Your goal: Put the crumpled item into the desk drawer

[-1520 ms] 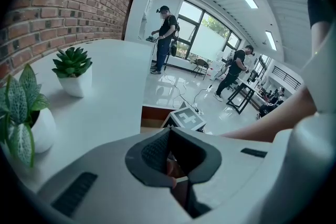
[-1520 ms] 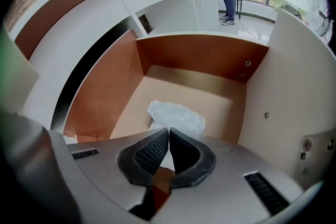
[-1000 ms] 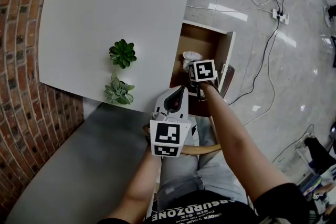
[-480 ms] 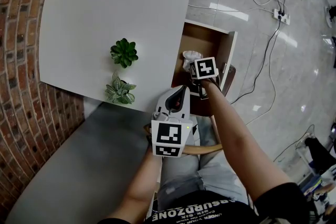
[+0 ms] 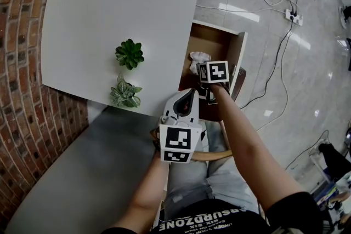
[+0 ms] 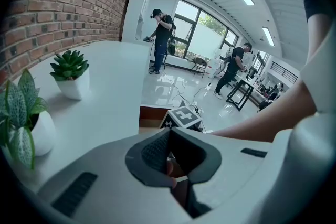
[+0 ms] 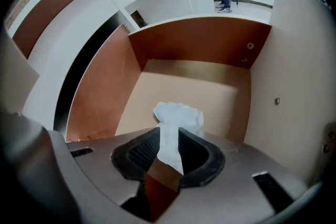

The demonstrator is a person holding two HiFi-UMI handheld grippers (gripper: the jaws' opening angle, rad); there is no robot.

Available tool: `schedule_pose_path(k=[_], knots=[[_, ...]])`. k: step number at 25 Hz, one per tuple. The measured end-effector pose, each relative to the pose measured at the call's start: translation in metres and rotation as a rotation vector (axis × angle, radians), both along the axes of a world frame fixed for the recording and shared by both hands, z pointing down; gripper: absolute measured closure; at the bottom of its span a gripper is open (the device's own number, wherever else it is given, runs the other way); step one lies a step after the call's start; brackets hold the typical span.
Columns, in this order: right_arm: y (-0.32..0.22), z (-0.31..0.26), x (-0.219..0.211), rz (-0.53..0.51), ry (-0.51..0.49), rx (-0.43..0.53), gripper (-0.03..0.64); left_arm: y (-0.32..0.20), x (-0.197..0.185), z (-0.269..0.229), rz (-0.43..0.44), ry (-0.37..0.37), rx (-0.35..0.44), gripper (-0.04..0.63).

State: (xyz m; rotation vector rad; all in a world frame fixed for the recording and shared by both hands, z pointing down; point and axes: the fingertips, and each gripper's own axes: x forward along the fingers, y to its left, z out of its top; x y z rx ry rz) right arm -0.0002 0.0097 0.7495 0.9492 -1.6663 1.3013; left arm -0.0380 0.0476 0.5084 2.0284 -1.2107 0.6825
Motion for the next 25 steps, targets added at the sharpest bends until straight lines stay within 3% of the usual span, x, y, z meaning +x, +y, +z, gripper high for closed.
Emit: schedule_pose_path(k=[15,25], knots=[[-0.001,-0.038,0.002,0.108,-0.08,0.035,0.517,0.002,0.0,0.001,0.006,-0.015,-0.008,0.589],[0.007,-0.075,-0.001,0.113,-0.121,0.064,0.526,0.003,0.003,0.003,0.028,-0.039,-0.004,0.589]])
